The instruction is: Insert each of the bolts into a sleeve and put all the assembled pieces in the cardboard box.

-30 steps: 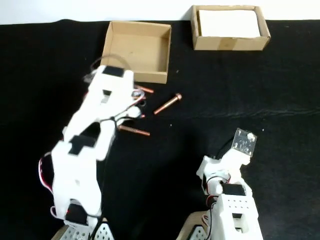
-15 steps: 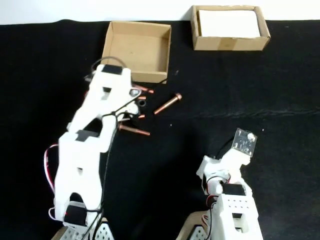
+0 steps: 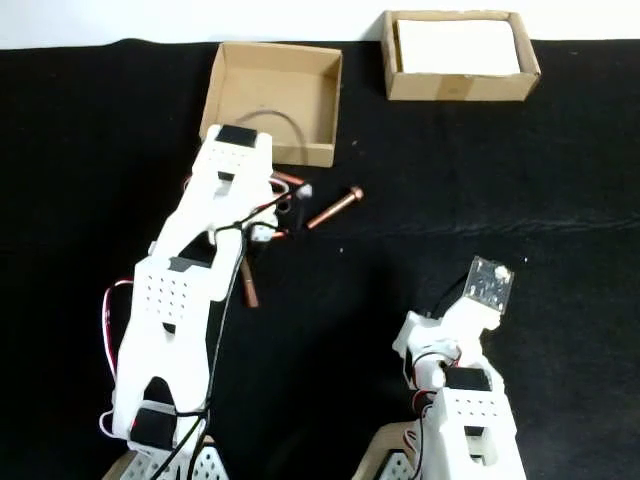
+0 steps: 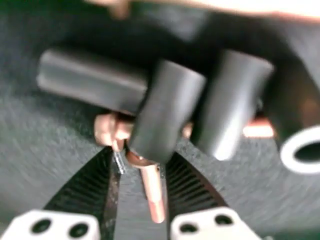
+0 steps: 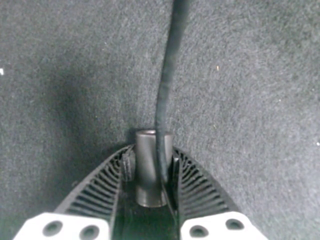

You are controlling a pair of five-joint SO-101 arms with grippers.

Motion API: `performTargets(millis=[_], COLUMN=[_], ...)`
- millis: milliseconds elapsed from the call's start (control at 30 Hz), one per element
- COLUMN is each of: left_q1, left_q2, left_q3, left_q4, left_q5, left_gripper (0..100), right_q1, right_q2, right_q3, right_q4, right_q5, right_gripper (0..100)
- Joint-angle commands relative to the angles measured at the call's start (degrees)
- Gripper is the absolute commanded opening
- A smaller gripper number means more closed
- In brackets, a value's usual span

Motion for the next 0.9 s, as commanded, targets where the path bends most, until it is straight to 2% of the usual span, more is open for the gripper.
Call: performTargets(millis=[0, 67, 133, 200, 267, 400, 633, 867], left_q1=[2.42, 4.62, 6.37, 7.43, 7.78, 6.64, 6.81, 6.73], left_q2=[0.31, 0.22, 0.22, 0.22, 0.22, 0.13, 0.31, 0.66], left_q3=[-0.84, -1.01, -1.01, -1.1, -1.1, -0.92, -0.75, -0.75], left_q4=[0.62, 0.62, 0.62, 0.62, 0.62, 0.7, 0.79, 0.53], left_q5=[-13.89, -19.69, -21.98, -21.8, -21.71, -18.29, -18.37, -18.2], left_gripper=[1, 1, 1, 3, 9, 18, 17, 1], right_q1=[1.01, 1.01, 1.01, 1.01, 1.01, 1.01, 1.01, 1.01], right_q2=[-0.22, -0.22, -0.22, -0.22, -0.22, -0.22, -0.22, -0.22], right_q3=[0.4, 0.4, 0.4, 0.4, 0.4, 0.4, 0.48, 0.48], right_q4=[-0.04, -0.04, -0.04, -0.04, -0.04, -0.04, -0.04, -0.04], right_q5=[-0.35, -0.35, -0.35, -0.35, -0.35, -0.35, -0.35, -0.35], right_gripper=[0.6, 0.6, 0.6, 0.6, 0.6, 0.6, 0.6, 0.6])
